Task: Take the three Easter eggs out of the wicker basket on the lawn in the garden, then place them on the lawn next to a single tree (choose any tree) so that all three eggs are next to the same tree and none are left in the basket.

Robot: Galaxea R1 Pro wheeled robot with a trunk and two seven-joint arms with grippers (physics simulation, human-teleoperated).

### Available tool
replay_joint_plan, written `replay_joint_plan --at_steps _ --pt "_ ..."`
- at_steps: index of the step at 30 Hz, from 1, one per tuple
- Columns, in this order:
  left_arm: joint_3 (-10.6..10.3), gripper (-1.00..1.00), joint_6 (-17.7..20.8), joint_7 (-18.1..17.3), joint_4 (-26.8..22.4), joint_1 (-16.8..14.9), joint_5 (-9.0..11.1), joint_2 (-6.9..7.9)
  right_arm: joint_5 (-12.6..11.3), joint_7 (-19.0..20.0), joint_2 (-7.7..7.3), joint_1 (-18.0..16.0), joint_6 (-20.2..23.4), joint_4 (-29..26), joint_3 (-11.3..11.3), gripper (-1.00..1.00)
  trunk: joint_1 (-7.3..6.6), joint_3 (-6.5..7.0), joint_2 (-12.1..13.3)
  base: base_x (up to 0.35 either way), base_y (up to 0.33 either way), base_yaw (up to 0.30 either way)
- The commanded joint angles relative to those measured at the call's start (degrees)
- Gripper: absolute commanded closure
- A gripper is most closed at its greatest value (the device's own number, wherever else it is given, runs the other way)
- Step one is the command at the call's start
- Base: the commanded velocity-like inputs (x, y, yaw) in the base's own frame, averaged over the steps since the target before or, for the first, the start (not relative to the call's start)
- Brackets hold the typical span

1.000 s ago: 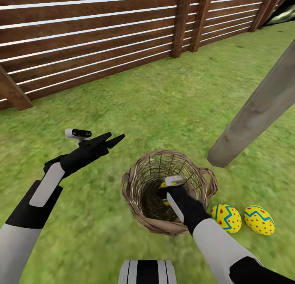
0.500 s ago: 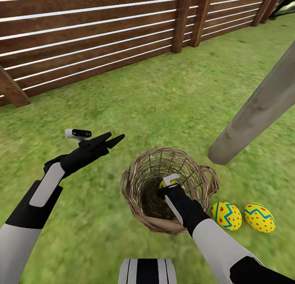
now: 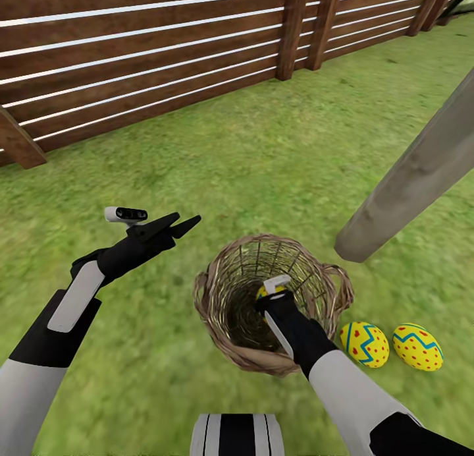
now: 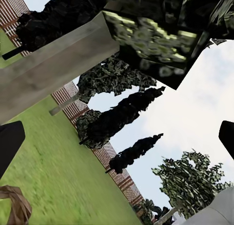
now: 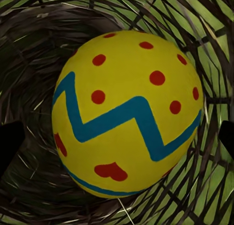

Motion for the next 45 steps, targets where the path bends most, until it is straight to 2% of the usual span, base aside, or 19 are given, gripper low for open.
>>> replay_joint_plan --at_steps 1,10,15,22,45 --pt "-0.1 -1.00 0.3 0.0 0.0 0.0 0.4 0.05 -0.3 -0.5 -0.02 0.0 0.3 -0.2 0.2 -1.00 -0.01 -0.04 0.0 0.000 0.000 0.000" --pt "-0.1 -1.00 0.3 0.0 0.0 0.0 0.3 0.05 -0.3 -0.6 -0.02 0.0 0.2 -0.3 0.2 -1.00 0.15 -1.37 -0.1 0.000 0.000 0.000" --pt "-0.1 -1.00 0.3 0.0 0.0 0.0 -0.8 -0.28 -0.3 -0.7 -0.02 0.0 0.2 -0.3 0.2 -1.00 0.15 -1.37 -0.1 0.000 0.000 0.000" --pt "-0.1 -1.00 0.3 0.0 0.0 0.0 -1.5 -0.74 -0.5 -5.7 0.23 0.0 0.1 -0.4 0.2 -1.00 0.22 -2.03 -0.1 0.000 0.000 0.000" --pt "-0.1 -1.00 0.3 0.0 0.0 0.0 -1.7 -1.01 -0.5 -5.8 0.30 0.0 0.1 -1.6 0.3 -1.00 0.56 -4.91 -0.3 0.000 0.000 0.000"
